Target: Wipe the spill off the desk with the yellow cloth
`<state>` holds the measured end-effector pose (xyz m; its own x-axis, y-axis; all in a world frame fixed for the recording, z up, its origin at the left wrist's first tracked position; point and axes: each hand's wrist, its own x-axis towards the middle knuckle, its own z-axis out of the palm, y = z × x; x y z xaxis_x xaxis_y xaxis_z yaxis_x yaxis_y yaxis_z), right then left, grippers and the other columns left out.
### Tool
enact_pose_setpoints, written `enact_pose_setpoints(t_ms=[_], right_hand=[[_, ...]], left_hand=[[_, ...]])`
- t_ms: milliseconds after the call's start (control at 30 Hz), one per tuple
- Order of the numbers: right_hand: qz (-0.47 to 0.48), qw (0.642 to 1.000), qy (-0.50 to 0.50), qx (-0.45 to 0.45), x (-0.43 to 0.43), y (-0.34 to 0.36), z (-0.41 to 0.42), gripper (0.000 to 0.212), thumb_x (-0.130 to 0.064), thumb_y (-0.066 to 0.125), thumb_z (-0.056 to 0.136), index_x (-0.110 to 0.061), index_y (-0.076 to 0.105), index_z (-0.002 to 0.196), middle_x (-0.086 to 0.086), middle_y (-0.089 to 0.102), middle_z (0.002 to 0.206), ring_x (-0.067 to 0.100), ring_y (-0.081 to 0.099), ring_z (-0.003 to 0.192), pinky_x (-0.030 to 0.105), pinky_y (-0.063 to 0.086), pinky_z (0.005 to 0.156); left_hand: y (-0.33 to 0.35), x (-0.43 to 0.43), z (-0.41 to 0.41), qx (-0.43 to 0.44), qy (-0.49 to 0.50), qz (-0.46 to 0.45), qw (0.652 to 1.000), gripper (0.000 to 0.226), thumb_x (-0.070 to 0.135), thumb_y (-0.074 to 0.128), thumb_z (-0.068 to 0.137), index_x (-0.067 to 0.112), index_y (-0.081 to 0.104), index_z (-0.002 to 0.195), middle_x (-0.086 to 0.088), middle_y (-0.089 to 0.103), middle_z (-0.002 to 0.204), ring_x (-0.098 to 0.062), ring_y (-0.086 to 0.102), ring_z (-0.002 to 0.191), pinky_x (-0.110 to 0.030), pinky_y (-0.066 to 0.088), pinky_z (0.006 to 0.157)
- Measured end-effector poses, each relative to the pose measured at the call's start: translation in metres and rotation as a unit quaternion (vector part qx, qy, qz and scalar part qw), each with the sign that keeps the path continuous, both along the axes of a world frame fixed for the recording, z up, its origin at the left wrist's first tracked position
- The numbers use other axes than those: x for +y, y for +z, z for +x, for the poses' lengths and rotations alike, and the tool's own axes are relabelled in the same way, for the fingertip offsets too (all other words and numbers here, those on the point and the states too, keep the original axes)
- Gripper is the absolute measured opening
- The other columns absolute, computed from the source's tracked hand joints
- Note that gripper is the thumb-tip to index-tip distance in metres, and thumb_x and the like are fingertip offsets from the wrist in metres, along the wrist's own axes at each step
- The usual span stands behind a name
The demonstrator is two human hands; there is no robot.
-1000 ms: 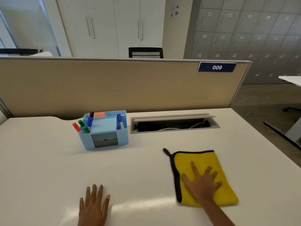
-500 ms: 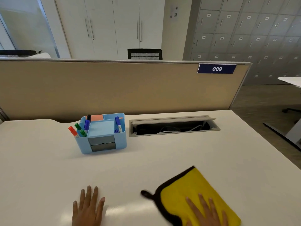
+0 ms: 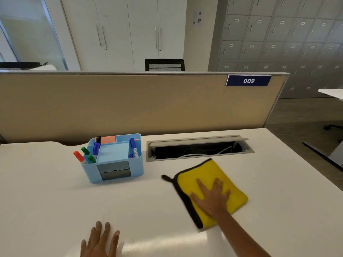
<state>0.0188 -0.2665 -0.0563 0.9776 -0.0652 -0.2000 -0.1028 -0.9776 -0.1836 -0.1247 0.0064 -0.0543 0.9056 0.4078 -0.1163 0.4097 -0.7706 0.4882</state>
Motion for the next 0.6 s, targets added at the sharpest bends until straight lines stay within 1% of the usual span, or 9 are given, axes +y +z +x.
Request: enact_pose_setpoints(t_ms=[67, 200, 267, 333, 367, 433, 500, 533, 600], right_hand=[[0.005, 0.997, 0.072, -0.002, 0.031, -0.002, -0.009, 0.067, -0.067, 0.037, 0.083, -0.046, 0.014, 0.142, 0.024, 0.001, 0.156, 0.039, -0.002, 0.144, 0.062, 0.004, 0.112], [-0.064, 0.978, 0.184, -0.073, 0.075, -0.01, -0.043, 0.061, -0.079, 0.044, 0.058, -0.057, 0.052, 0.115, 0.01, 0.065, 0.123, 0.028, 0.063, 0.113, 0.052, 0.053, 0.082], [-0.071, 0.97, 0.21, -0.102, 0.075, -0.008, -0.045, 0.057, -0.079, 0.041, 0.057, -0.06, 0.053, 0.11, -0.001, 0.071, 0.114, 0.017, 0.068, 0.104, 0.045, 0.058, 0.074], [-0.071, 0.969, 0.213, -0.105, 0.067, -0.005, -0.037, 0.052, -0.074, 0.045, 0.06, -0.06, 0.054, 0.11, -0.005, 0.071, 0.115, 0.015, 0.068, 0.104, 0.044, 0.058, 0.074], [-0.073, 0.971, 0.209, -0.094, 0.062, -0.002, -0.03, 0.05, -0.07, 0.049, 0.062, -0.058, 0.055, 0.111, -0.005, 0.07, 0.117, 0.016, 0.067, 0.105, 0.046, 0.057, 0.076], [-0.042, 0.971, 0.213, -0.103, 0.051, -0.002, -0.01, 0.049, -0.06, 0.049, 0.075, -0.053, 0.048, 0.123, 0.002, 0.055, 0.136, 0.026, 0.053, 0.125, 0.059, 0.044, 0.094], [0.003, 0.979, 0.194, -0.068, 0.037, -0.005, 0.012, 0.049, -0.052, 0.037, 0.09, -0.05, 0.025, 0.138, 0.003, 0.02, 0.157, 0.027, 0.018, 0.145, 0.058, 0.015, 0.113], [0.001, 0.983, 0.174, -0.058, 0.03, -0.007, 0.022, 0.049, -0.049, 0.032, 0.093, -0.049, 0.018, 0.14, 0.001, 0.011, 0.159, 0.025, 0.009, 0.146, 0.056, 0.009, 0.115], [-0.01, 0.989, 0.132, -0.063, 0.012, -0.007, 0.038, 0.048, -0.047, 0.028, 0.095, -0.048, 0.014, 0.142, -0.001, 0.009, 0.159, 0.024, 0.007, 0.146, 0.055, 0.011, 0.114]], left_hand=[[-0.003, -0.002, -0.001, -0.022, 0.002, -0.027, 0.999, 0.144, 0.091, -0.024, 0.035, 0.005, 0.051, 0.123, -0.025, 0.04, 0.141, -0.04, 0.036, 0.133, -0.056, 0.019, 0.108], [-0.011, -0.003, 0.001, -0.051, -0.019, -0.057, 0.997, 0.126, 0.087, -0.008, 0.06, -0.007, 0.062, 0.106, -0.037, 0.055, 0.12, -0.054, 0.05, 0.113, -0.07, 0.03, 0.096], [-0.014, -0.002, 0.0, -0.037, -0.04, -0.044, 0.998, 0.113, 0.079, -0.005, 0.073, -0.004, 0.066, 0.101, -0.04, 0.06, 0.109, -0.058, 0.057, 0.1, -0.075, 0.037, 0.085], [-0.014, 0.0, -0.003, -0.054, -0.041, -0.024, 0.997, 0.083, 0.072, -0.002, 0.081, 0.029, 0.06, 0.116, -0.04, 0.064, 0.102, -0.058, 0.06, 0.091, -0.076, 0.041, 0.076], [-0.015, -0.003, -0.005, -0.09, -0.025, -0.014, 0.996, 0.06, 0.069, -0.001, 0.083, 0.052, 0.04, 0.124, -0.04, 0.064, 0.1, -0.057, 0.061, 0.089, -0.074, 0.042, 0.075], [-0.019, -0.007, -0.008, -0.149, -0.019, 0.013, 0.989, 0.04, 0.067, 0.001, 0.085, 0.067, 0.008, 0.124, -0.038, 0.066, 0.099, -0.054, 0.063, 0.087, -0.071, 0.043, 0.074], [-0.023, -0.005, -0.009, -0.162, -0.024, 0.025, 0.986, 0.039, 0.066, 0.001, 0.086, 0.066, 0.004, 0.125, -0.019, 0.07, 0.109, -0.044, 0.066, 0.092, -0.07, 0.044, 0.074], [-0.021, 0.0, -0.007, -0.172, -0.027, 0.037, 0.984, 0.039, 0.066, 0.001, 0.085, 0.067, 0.005, 0.124, 0.007, 0.063, 0.125, -0.03, 0.064, 0.103, -0.069, 0.044, 0.074], [-0.024, 0.008, -0.005, -0.215, -0.029, 0.056, 0.975, 0.038, 0.068, 0.001, 0.084, 0.07, 0.006, 0.122, 0.052, 0.014, 0.136, 0.014, 0.033, 0.126, -0.068, 0.042, 0.078]])
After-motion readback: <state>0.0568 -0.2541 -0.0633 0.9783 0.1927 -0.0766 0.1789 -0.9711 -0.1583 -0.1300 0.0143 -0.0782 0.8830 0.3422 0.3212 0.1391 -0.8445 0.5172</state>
